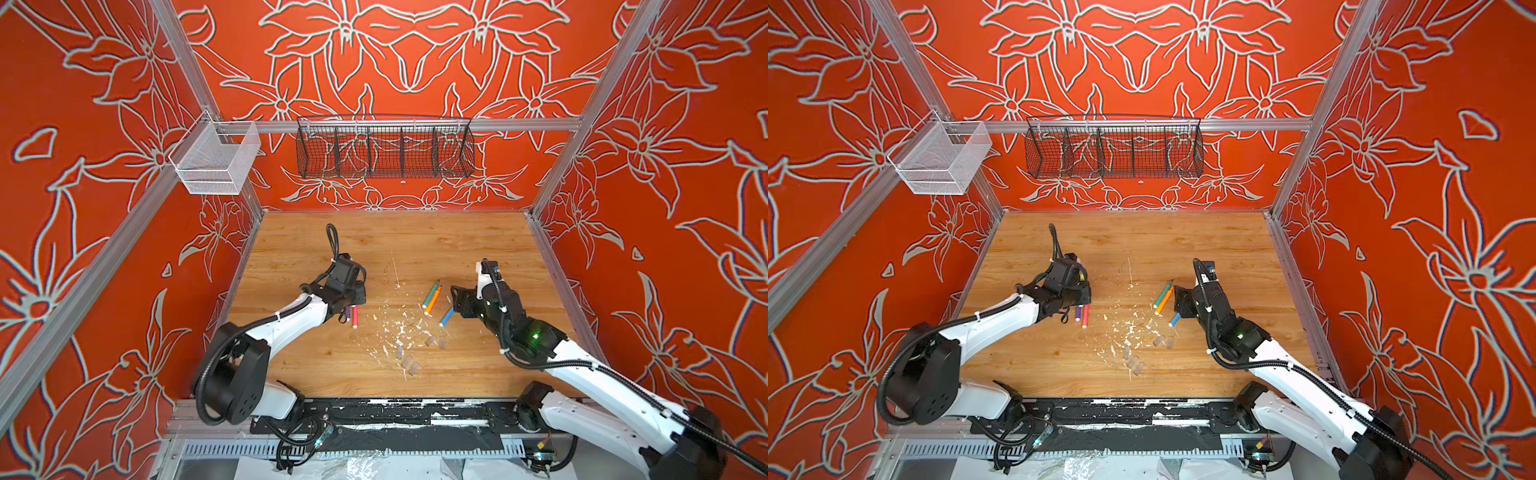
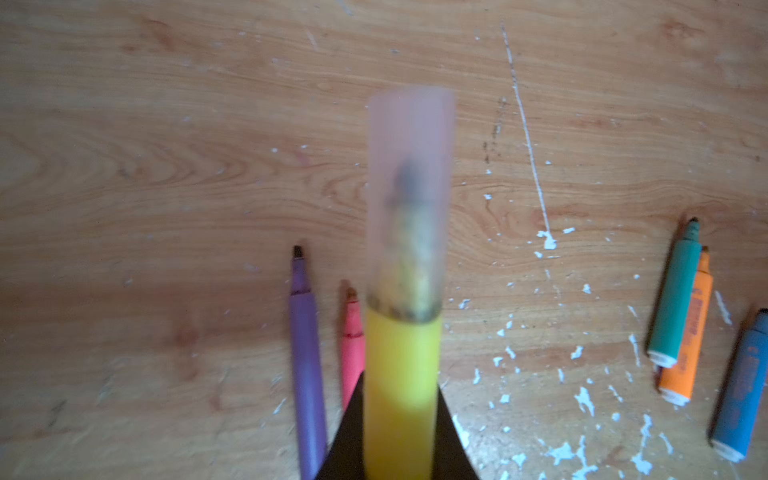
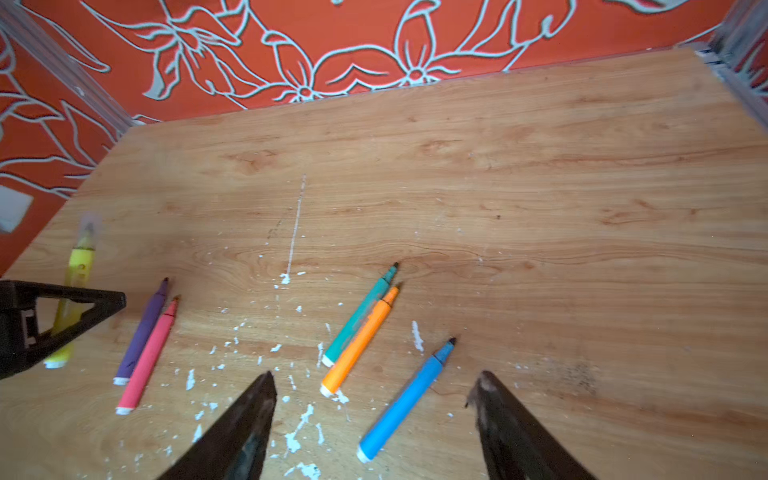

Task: Insert the pens into the pen caps
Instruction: 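Open the right gripper and draw it back while the left gripper lowers the marker, then lay the capped yellow marker on the table and open the left gripper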

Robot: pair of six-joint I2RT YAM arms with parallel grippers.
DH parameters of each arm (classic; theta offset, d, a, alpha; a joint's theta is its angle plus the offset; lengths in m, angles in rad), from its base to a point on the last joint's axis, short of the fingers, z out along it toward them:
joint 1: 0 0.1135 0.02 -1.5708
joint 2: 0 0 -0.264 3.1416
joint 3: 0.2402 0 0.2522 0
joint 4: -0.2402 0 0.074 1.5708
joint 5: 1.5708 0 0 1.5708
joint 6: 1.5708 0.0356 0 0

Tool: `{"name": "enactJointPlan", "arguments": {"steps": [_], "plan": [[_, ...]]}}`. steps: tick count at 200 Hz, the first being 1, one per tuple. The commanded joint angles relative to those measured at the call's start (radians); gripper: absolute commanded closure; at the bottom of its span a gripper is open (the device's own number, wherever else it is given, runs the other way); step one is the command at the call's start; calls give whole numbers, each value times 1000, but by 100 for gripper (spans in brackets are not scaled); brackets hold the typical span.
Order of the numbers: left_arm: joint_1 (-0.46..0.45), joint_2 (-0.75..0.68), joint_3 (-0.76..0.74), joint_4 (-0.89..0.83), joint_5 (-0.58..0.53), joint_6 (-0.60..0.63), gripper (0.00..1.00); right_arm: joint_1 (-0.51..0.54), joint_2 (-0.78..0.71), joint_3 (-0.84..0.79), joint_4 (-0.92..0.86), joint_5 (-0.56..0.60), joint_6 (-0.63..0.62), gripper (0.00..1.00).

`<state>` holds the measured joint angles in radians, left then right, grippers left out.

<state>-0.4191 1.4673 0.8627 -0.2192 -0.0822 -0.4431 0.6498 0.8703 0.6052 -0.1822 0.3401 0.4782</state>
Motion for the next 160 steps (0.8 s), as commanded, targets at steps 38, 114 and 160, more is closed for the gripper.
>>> {"name": "enactJointPlan", "arguments": {"steps": [38, 114, 160], "plan": [[-11, 254, 251, -238, 145, -14, 100, -140, 26, -62, -24, 103, -48, 21], [-23, 443, 406, -327, 139, 5, 100, -214, 14, -144, 29, 188, 20, 24], [-29, 499, 447, -362, 185, 14, 100, -216, 31, -144, 44, 177, 22, 22]]}}
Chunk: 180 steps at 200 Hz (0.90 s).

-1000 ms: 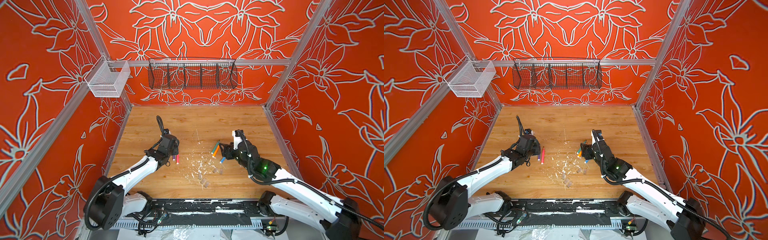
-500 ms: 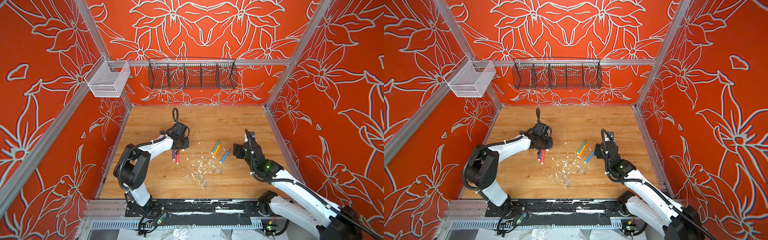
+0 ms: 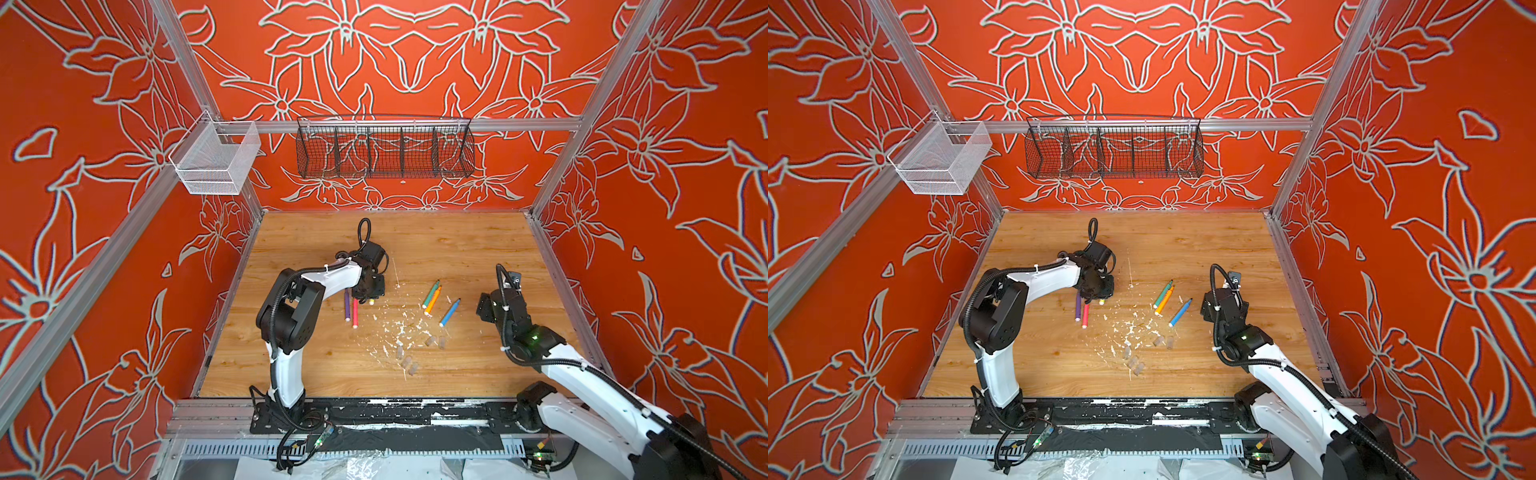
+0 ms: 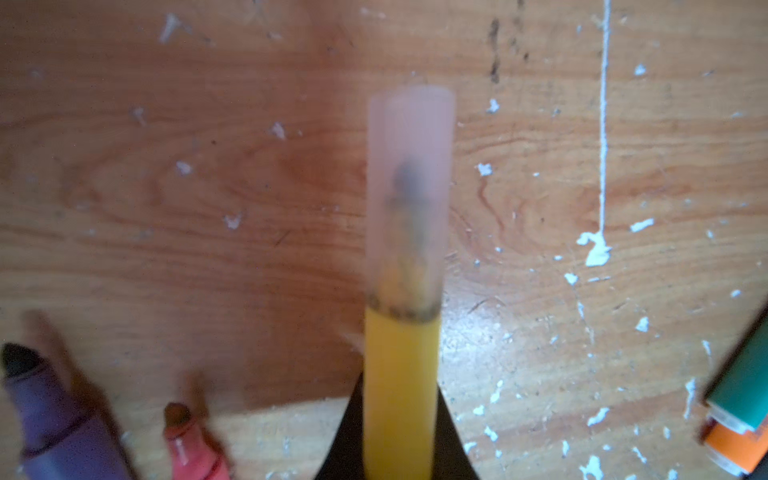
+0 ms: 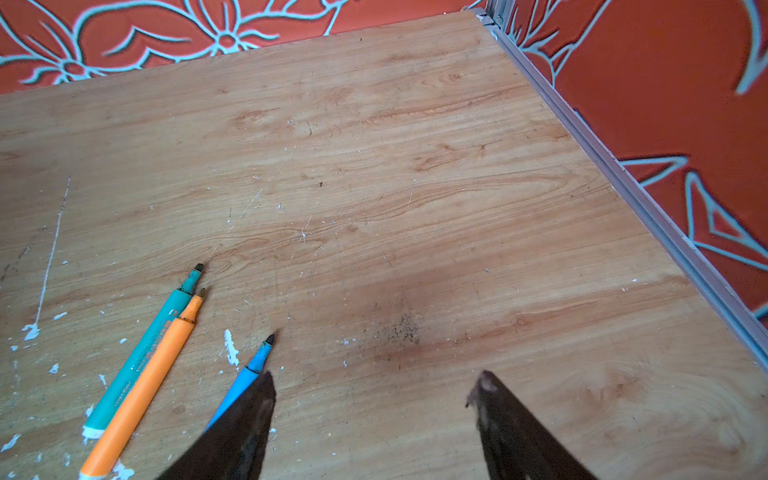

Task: Insert the pens into the pen caps
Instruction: 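Lay the capped yellow marker on the table and open the left gripper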

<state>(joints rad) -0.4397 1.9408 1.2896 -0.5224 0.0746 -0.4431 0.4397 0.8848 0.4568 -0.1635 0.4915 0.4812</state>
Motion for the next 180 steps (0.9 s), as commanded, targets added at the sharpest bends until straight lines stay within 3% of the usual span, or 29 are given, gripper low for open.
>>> {"name": "enactJointPlan", "arguments": {"steps": [1, 52, 83, 106, 148, 180], "plan": [[-8, 26, 20, -59, 28, 14, 100, -6, 17, 5, 26, 25, 19, 22], [-10, 13, 17, -69, 39, 29, 78, -6, 59, 29, 14, 19, 22, 24], [-10, -29, -8, -52, 33, 40, 72, -6, 44, 21, 17, 19, 22, 23], [-10, -83, -46, -22, 33, 46, 57, -7, 39, 19, 17, 18, 22, 23], [-11, -305, -209, 107, -45, 43, 41, -9, 40, 19, 16, 18, 23, 23], [-11, -471, -326, 117, -174, -58, 41, -9, 41, 19, 18, 18, 23, 22]]}}
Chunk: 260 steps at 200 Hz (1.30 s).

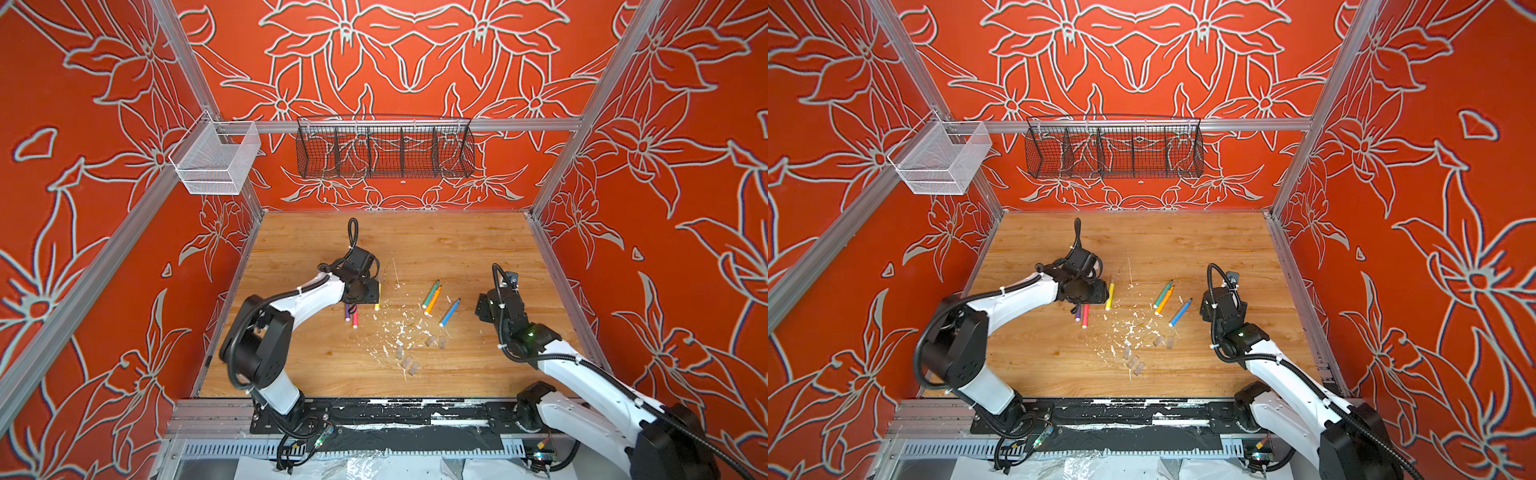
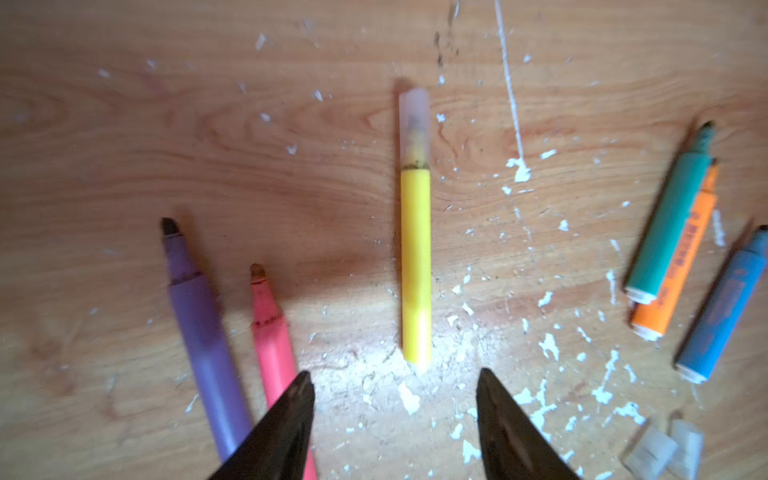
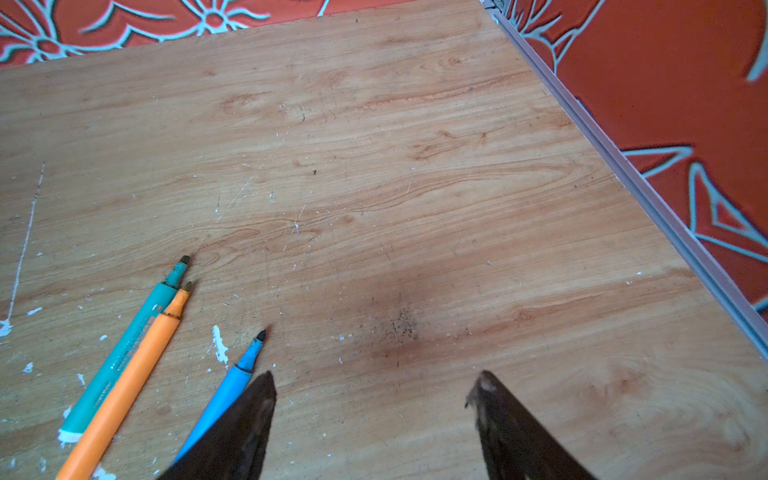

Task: Insert the pens into the pen caps
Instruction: 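Lay the capped yellow marker on the table and open the left gripper, then move the left gripper over the pink marker and close on it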

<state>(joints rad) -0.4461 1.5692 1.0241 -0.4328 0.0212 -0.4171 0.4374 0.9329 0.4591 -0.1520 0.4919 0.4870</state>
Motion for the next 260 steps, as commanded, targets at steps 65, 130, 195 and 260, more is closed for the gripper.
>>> {"name": "enactJointPlan", "arguments": {"steps": [65, 130, 195, 260], "plan": [[-58, -140, -48, -165, -49, -156, 47, -14, -11, 16, 5, 13, 19, 22], [-66, 42, 9, -247, -137, -173, 57, -16, 1, 19, 4, 7, 18, 22], [-66, 86, 10, -288, -207, -197, 56, -19, -13, 11, 8, 5, 16, 22], [-66, 147, 31, -279, -160, -191, 68, -19, -20, 8, 9, 4, 16, 22]]}}
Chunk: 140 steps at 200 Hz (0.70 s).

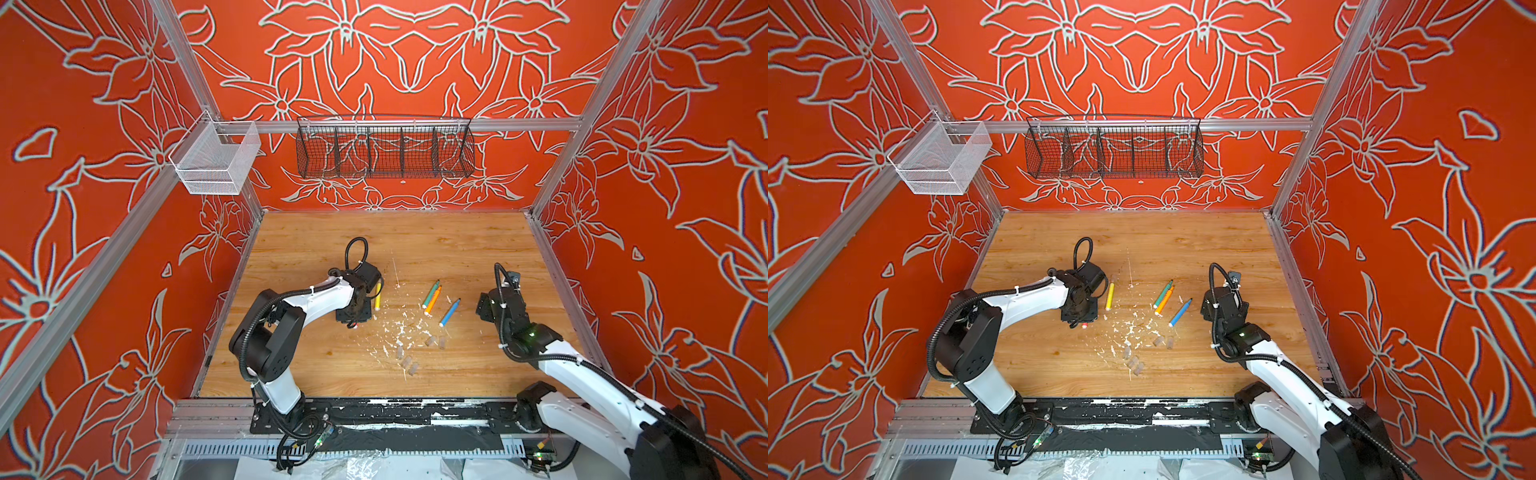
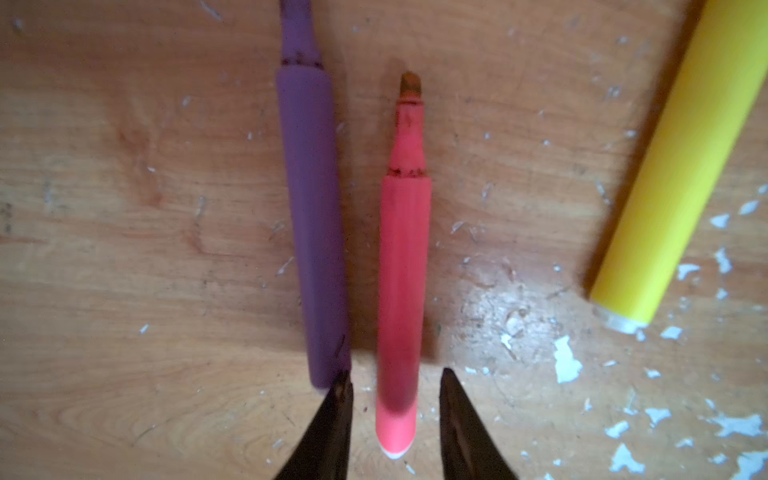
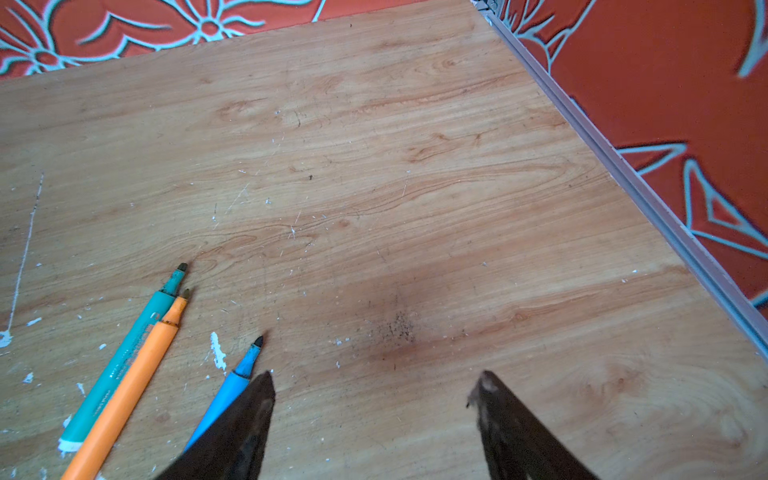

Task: Insert the pens into the pen caps
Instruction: 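Move the left gripper over the pink marker and close on it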

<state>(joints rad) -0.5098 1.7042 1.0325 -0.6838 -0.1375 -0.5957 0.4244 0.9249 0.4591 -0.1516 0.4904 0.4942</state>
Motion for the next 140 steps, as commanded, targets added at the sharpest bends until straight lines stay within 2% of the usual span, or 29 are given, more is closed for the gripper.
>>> {"name": "enactJointPlan", "arguments": {"steps": [1, 93, 140], "plan": [[-2, 12, 23, -28, -2, -12, 68, -6, -12, 8, 9, 5, 9, 22], [20, 109, 52, -31, 39, -9, 72, -9, -12, 8, 9, -2, 9, 22], [23, 113, 54, -31, 47, -9, 83, -9, -13, 7, 9, -4, 9, 21]]}}
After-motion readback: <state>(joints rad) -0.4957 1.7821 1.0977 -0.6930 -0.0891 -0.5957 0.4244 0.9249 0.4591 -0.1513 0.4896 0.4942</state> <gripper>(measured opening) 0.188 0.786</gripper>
